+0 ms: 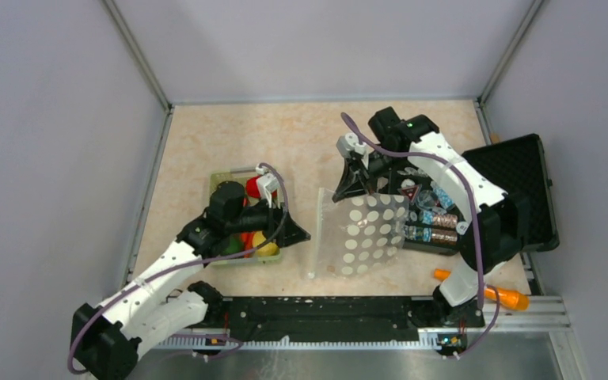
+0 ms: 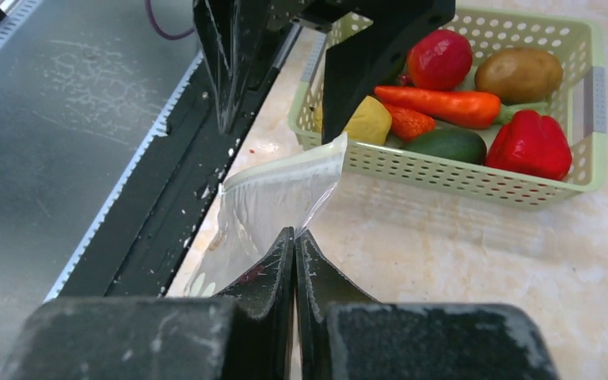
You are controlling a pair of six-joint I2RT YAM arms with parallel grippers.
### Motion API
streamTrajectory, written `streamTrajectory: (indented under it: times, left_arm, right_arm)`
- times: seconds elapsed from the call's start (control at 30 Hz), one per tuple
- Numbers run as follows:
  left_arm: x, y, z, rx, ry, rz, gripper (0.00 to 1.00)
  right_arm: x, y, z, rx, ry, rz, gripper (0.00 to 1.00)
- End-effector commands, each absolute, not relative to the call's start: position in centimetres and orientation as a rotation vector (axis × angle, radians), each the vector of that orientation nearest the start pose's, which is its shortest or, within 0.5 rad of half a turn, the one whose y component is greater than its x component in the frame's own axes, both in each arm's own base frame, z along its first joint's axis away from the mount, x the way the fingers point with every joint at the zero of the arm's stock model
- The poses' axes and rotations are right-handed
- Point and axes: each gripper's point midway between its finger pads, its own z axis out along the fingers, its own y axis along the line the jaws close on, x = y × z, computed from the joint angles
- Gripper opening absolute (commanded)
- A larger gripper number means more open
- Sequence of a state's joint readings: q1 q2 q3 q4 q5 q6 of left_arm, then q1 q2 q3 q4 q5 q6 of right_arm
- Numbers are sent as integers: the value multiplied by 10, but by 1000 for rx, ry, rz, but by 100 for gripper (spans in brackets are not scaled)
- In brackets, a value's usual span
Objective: Place the food in the zip-top bag and seal the zipper
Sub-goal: Open the zipper of the food storage bag at the center of the board.
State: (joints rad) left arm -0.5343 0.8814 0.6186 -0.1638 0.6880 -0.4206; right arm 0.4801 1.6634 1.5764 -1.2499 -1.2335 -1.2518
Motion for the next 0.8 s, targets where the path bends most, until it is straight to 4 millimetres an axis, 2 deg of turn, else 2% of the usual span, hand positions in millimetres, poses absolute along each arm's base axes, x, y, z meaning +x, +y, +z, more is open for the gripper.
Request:
streamTrajectory:
  times: [0.0,0.17,0.27,0.43,0.47,0.77]
  left_arm:
    - [183,-245,189,589,2006,-1097,80]
    - [190,-244,184,541,1994,-1042,75]
    - [190,-248,178,541,2018,-1023,75]
    - [172,-269,186,617,1969,-1169,76]
    - [171,-272,193,629,1930,-1196,77]
    - [168,-272,190,678,1962,-1185,81]
  right_arm:
    - [201,283,280,-1723,1076,1336,0]
    - [197,282,284,-1715,1064,1354,0]
    - [196,283,287,-1705,1054,1363,0]
    - [202,285,285,-1692,1091,1362,0]
    - [203,286,285,-1690,1095,1362,0]
    - [209,289,285,-1654,1138,1375,0]
